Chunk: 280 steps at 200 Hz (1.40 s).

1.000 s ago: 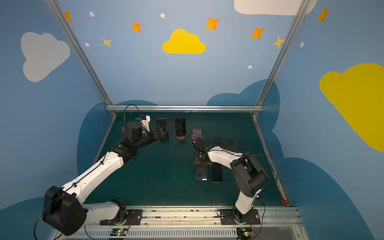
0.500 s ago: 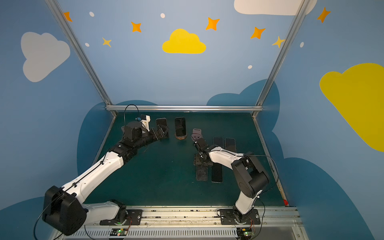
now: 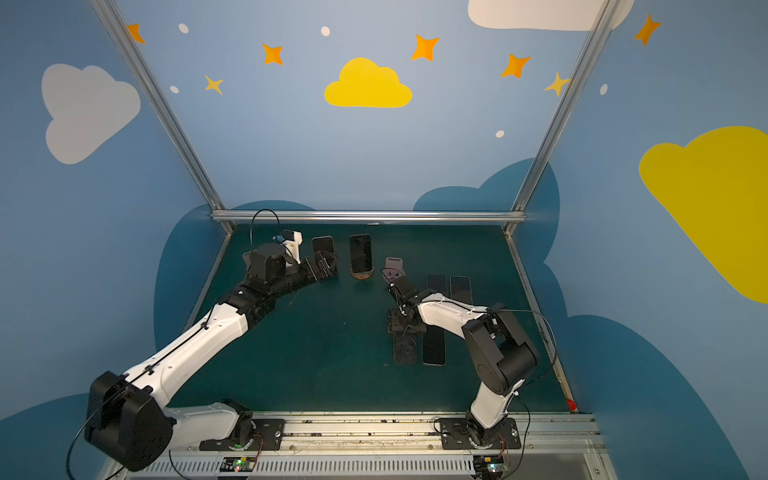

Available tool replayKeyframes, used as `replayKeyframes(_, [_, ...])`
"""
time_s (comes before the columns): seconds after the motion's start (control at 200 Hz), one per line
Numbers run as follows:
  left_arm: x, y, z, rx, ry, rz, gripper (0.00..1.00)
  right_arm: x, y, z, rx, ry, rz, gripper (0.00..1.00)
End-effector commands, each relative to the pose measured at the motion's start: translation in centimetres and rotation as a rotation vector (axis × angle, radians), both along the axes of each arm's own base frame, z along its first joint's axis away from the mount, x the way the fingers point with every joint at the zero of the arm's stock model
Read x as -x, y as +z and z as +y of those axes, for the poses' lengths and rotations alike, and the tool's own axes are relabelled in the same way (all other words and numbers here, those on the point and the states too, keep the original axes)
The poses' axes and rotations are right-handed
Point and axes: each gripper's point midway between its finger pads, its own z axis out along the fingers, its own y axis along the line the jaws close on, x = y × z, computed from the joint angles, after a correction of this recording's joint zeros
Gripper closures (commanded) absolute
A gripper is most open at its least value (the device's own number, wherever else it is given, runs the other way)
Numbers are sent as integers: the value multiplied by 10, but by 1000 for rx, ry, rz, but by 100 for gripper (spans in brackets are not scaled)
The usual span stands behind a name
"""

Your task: Remove the phone from the phone stand

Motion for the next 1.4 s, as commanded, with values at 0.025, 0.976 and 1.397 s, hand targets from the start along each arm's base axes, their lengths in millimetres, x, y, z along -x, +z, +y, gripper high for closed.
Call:
replayKeyframes(0.025, [-1,6,-2,-9,-7,-14,0,14,-22,-5,29,-6,80,33])
replayKeyframes(0.976, [-1,2,-2,-22,-1,-9,0,17,-40,-34,262,-146,101,26])
replayKeyframes(1.397, [1,5,-5,-17,-8,-16,0,30,-38,-51,408,-102,105,23])
